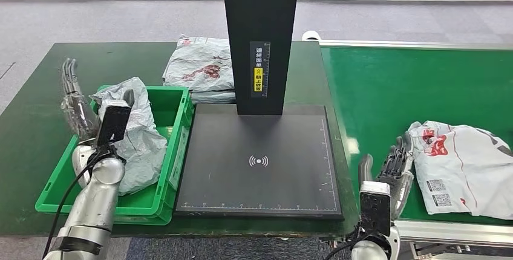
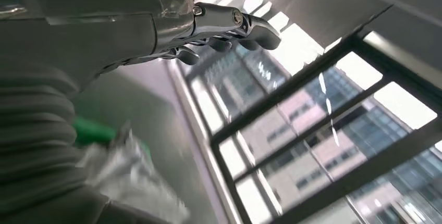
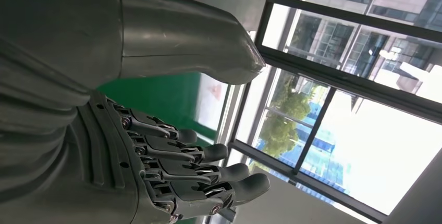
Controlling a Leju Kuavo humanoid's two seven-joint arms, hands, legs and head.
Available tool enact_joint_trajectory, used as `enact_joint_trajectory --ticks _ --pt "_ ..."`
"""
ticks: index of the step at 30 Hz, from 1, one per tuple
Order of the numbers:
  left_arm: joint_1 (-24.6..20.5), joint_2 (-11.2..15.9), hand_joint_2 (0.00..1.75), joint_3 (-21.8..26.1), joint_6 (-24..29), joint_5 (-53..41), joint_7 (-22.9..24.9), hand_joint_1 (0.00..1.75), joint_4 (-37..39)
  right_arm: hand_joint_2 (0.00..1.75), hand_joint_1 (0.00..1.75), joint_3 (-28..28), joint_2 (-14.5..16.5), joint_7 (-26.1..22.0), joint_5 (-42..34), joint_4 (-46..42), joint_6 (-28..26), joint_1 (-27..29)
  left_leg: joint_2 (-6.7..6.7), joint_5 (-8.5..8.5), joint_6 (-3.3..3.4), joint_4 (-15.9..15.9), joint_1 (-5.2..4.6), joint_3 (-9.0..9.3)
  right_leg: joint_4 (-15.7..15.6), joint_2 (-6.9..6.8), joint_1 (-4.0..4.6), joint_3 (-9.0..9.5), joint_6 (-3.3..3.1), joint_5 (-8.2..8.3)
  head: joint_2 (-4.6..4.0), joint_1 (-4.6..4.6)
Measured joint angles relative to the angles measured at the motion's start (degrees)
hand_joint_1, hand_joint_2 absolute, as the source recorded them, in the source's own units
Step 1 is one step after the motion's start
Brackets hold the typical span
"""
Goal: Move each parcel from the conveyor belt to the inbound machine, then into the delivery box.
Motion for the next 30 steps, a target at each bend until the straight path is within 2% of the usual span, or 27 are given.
enact_joint_trajectory --ticks 4,6,11,20,25,30 --pt "0.14 -2.68 1.75 -0.62 -11.72 12.25 -2.22 0.00 0.06 1.75 0.00 0.00 -0.43 0.10 -0.40 2.46 0.04 -1.65 -0.01 0.00 0.01 0.03 -0.02 -0.01 0.00 0.00 -0.03 0.01 0.03 0.03 0.00 0.01" --pt "0.28 -3.69 1.75 -1.27 -14.60 14.78 -2.68 0.00 0.08 1.75 0.00 0.00 -0.63 0.14 -0.43 3.48 0.10 -2.25 -0.02 0.00 0.01 0.03 -0.03 -0.02 0.00 0.00 -0.04 0.01 0.04 0.03 0.00 0.01" --pt "0.38 -4.82 1.75 -2.00 -15.47 16.00 -2.98 0.00 0.08 1.75 0.00 0.00 -0.91 0.16 -0.38 4.72 0.10 -2.82 0.03 -0.03 0.03 0.03 -0.04 -0.02 0.00 0.03 -0.04 -0.04 0.04 0.03 0.00 0.00" --pt "0.44 -5.12 1.75 -2.68 -16.12 16.48 -3.06 0.00 0.08 1.75 0.00 0.00 -1.19 0.34 -0.35 5.57 0.22 -3.10 0.00 -0.03 0.03 0.03 0.00 -0.04 0.01 0.01 0.00 -0.04 0.02 0.01 0.00 0.00" --pt "0.93 -6.02 1.75 -5.10 -26.88 21.83 -5.38 0.00 0.50 1.75 0.00 0.00 -1.28 3.27 -2.18 7.04 4.96 -4.67 -0.02 -0.02 0.04 0.03 -0.05 -0.04 -0.01 -0.02 -0.06 -0.02 0.04 0.02 0.01 0.01" --pt "1.36 -7.55 1.75 -7.80 -29.19 23.57 -6.56 0.00 1.72 1.75 0.00 0.00 -1.32 3.91 -3.13 9.20 6.82 -6.55 0.00 -0.03 0.05 0.04 -0.08 -0.04 -0.01 0.00 -0.08 -0.04 0.06 0.03 -0.01 0.00"
